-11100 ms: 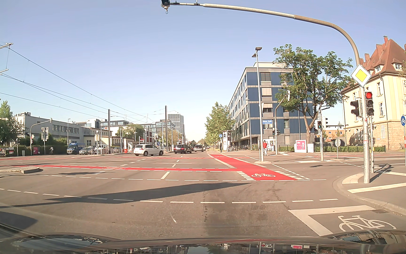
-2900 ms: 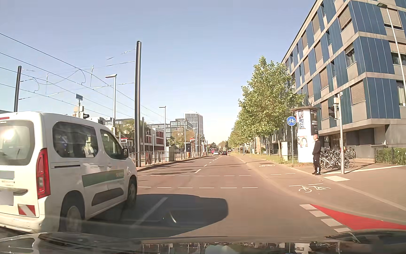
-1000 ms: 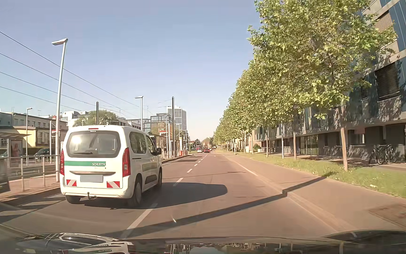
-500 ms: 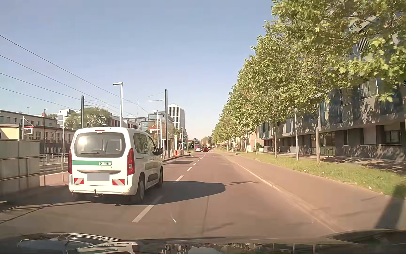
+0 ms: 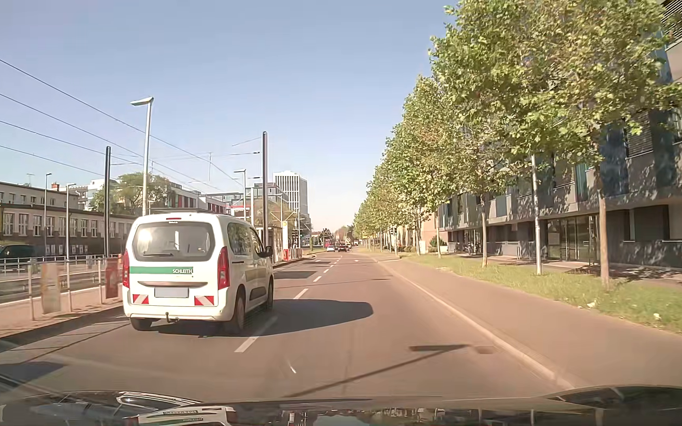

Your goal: Follow the waypoints while adhering to traffic rules and regulations

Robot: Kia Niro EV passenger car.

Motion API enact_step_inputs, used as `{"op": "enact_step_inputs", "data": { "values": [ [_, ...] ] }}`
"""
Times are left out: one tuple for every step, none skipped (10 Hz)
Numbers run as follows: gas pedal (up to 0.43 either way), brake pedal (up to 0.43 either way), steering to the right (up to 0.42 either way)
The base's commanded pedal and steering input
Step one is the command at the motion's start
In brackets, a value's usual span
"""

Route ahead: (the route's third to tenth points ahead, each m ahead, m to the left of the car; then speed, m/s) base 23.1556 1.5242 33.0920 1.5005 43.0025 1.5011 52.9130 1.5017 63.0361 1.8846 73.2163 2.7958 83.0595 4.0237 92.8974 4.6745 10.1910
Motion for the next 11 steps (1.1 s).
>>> {"op": "enact_step_inputs", "data": {
  "values": [
    [0.138,0.0,0.003],
    [0.138,0.0,0.003],
    [0.138,0.0,0.003],
    [0.13,0.0,0.002],
    [0.13,0.0,0.001],
    [0.118,0.0,0.0],
    [0.118,0.0,0.0],
    [0.11,0.0,0.0],
    [0.11,0.0,-0.001],
    [0.11,0.0,-0.003],
    [0.11,0.0,-0.003]
  ]
}}
